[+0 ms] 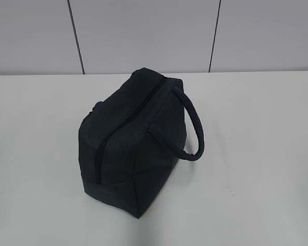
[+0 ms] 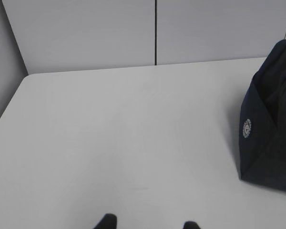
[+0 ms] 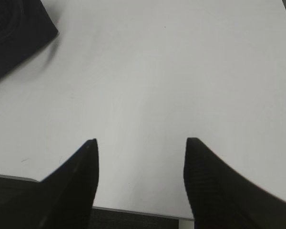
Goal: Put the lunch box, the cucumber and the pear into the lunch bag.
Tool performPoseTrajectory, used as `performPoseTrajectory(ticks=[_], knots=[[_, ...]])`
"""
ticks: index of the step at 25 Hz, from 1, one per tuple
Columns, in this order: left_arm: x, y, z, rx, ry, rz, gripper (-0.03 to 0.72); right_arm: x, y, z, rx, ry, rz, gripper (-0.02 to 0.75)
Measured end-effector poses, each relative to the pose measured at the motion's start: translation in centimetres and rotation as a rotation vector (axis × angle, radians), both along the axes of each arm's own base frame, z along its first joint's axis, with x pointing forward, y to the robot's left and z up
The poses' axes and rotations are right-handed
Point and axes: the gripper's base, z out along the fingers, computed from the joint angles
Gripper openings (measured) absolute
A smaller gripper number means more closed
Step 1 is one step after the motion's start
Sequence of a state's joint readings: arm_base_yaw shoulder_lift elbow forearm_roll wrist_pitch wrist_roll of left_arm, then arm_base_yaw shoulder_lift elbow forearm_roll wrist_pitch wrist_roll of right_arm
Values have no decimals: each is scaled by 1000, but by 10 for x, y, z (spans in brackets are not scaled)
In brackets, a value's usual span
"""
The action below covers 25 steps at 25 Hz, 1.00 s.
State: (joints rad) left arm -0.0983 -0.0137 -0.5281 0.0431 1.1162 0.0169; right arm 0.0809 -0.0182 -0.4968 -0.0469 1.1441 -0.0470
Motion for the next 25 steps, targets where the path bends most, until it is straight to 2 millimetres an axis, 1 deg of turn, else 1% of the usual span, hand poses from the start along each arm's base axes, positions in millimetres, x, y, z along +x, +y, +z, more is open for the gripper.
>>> performPoseTrajectory(ticks=[9,25], knots=[[0,0,0,0,0,0,242,0,0,0,0,0,0,443],[0,0,0,0,0,0,242,0,0,0,0,0,0,443]])
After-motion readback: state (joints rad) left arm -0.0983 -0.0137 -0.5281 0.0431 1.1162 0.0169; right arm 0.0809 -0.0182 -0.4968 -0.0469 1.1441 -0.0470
